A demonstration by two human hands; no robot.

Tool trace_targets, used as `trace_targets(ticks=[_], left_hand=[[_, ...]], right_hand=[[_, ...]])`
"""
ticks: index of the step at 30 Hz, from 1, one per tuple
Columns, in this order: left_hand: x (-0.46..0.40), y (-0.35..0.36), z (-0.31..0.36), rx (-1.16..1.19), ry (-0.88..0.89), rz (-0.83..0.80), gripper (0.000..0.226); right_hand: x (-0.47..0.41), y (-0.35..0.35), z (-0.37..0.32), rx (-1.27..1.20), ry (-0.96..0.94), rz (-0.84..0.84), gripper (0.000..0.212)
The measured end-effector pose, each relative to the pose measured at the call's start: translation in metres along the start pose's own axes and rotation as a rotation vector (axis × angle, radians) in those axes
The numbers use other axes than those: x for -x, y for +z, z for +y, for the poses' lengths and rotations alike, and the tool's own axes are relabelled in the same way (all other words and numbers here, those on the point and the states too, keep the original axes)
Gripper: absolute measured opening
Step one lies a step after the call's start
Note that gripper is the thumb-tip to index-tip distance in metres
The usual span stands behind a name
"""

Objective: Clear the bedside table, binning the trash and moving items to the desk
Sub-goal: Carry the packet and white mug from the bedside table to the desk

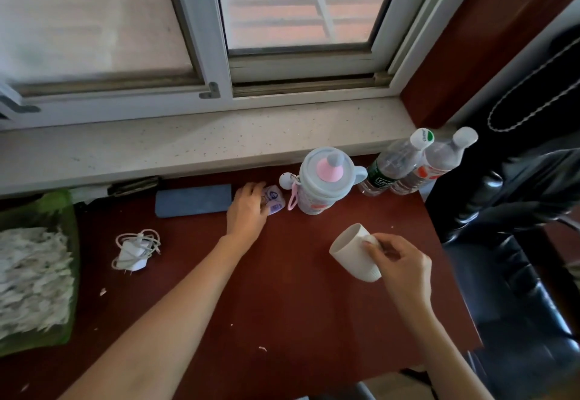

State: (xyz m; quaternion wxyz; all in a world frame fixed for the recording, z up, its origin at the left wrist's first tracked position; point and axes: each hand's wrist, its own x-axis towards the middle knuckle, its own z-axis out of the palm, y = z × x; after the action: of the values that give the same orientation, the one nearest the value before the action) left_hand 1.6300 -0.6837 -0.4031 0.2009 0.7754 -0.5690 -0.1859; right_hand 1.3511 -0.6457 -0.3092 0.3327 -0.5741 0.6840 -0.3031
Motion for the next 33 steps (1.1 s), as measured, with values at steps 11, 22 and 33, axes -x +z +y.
trace_targets(ticks=[11,22,33], left_hand=[[0.110,0.031,0.022,-0.171,0.054,-0.018,0.054],[0.196,0.063,0.065,-0.374,0.174,-0.309,0.063],[0.203,0.070,0.066,-0.476,0.163,-0.365,0.067]], right_hand=[[0.000,-0.015,0.007,-0.038,-0.005,0.044,0.010],[0.000,-0.052,0.038,0.027,0.041,0.080,0.009],[-0.039,-0.080,0.070,0.081,0.036,0.044,0.013]])
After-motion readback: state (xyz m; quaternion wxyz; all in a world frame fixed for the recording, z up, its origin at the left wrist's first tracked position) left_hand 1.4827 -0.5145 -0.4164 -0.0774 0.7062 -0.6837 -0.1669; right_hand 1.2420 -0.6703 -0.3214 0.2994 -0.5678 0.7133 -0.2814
